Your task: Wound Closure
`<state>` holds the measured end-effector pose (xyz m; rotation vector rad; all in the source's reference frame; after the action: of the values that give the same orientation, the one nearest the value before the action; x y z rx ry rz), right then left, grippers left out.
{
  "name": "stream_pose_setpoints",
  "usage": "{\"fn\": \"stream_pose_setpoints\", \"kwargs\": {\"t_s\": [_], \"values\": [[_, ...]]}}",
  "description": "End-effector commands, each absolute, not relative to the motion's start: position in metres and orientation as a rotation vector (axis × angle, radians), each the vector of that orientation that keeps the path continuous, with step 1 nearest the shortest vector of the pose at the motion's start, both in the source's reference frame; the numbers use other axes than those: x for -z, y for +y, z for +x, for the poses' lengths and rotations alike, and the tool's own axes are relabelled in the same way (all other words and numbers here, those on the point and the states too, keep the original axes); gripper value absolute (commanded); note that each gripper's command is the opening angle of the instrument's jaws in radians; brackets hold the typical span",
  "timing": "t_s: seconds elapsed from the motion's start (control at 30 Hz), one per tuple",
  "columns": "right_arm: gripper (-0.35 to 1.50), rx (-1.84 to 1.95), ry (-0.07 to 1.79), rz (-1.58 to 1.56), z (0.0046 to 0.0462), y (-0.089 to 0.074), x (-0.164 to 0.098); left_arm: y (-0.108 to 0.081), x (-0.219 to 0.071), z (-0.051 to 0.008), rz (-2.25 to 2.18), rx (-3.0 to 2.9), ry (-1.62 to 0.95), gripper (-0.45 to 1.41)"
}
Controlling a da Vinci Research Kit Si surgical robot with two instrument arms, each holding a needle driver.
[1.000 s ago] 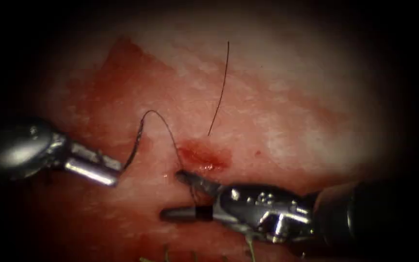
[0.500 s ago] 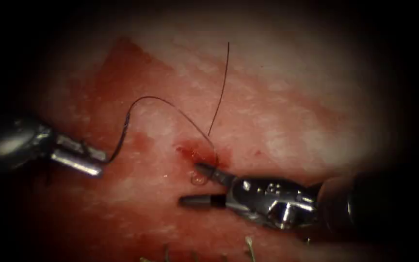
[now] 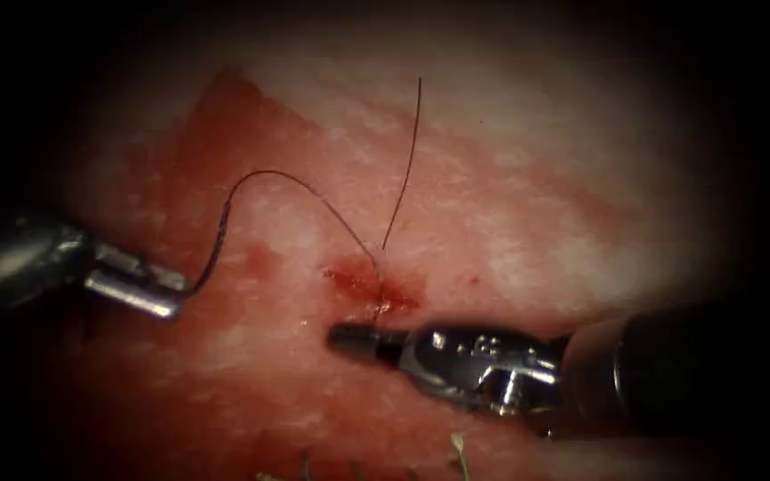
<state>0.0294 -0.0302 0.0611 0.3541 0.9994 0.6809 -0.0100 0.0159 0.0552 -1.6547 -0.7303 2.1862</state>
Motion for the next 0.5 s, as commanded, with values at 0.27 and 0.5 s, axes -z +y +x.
{"fn": "stream_pose_setpoints", "kwargs": {"t_s": [0.27,0.5], "values": [[-0.35,-0.673,0.976,0.382,0.0291,-0.0316,-0.0597,0.0154,-0.0559,-0.0101,-1.653,-2.185,-0.736,-0.45],[-0.35,-0.68,0.977,0.406,0.0295,-0.0317,-0.0569,0.0154,-0.0558,-0.0098,-1.649,-2.189,-0.738,-0.45]]}}
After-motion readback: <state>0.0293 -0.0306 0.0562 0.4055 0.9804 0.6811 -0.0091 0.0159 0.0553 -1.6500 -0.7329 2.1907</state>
